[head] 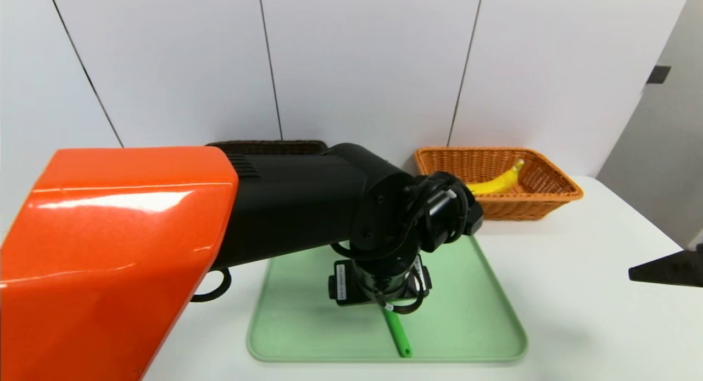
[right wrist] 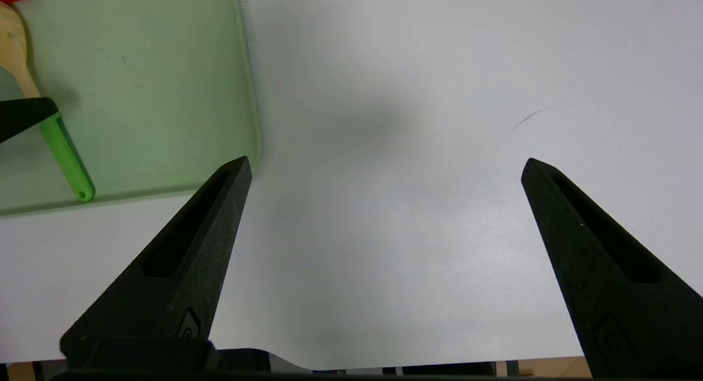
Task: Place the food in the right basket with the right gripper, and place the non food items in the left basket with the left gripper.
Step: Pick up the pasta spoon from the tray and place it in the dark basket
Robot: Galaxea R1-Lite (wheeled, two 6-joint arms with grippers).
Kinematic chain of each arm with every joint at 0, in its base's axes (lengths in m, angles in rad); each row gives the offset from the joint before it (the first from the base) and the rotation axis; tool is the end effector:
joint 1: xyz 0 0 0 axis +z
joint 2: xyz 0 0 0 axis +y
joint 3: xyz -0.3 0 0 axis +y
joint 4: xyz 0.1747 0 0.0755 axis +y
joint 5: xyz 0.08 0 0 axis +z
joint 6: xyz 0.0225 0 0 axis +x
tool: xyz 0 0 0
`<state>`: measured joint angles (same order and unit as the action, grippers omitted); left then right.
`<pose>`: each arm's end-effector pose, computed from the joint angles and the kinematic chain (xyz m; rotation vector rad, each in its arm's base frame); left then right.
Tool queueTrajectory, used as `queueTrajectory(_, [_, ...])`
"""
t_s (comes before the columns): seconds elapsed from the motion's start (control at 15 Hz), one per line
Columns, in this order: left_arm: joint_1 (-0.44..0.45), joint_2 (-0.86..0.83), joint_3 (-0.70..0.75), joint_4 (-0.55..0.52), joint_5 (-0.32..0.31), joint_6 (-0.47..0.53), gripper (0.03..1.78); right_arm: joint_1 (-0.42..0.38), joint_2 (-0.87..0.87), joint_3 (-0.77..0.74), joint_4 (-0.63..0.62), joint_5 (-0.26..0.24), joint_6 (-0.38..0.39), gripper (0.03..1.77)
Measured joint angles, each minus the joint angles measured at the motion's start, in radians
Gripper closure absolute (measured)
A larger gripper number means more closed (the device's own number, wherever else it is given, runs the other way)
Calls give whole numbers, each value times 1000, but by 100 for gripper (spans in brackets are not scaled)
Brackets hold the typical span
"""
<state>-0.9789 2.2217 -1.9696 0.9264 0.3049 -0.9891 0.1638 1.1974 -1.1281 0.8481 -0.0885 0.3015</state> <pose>0.2336 -0.3353 0.1744 -0.1676 1.1007 -0.0647 0.1309 0.0196 0.2612 0.1648 0.9111 -0.0676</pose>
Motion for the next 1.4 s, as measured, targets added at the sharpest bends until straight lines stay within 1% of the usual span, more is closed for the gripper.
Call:
queueTrajectory(0.4, [3,37,0,-14,2,1,12,0,-13,21,-1,2,0,10])
queueTrajectory(1.4, [4,53,0,-24,5,7,12,4,-11,19,-4,4,-3,10])
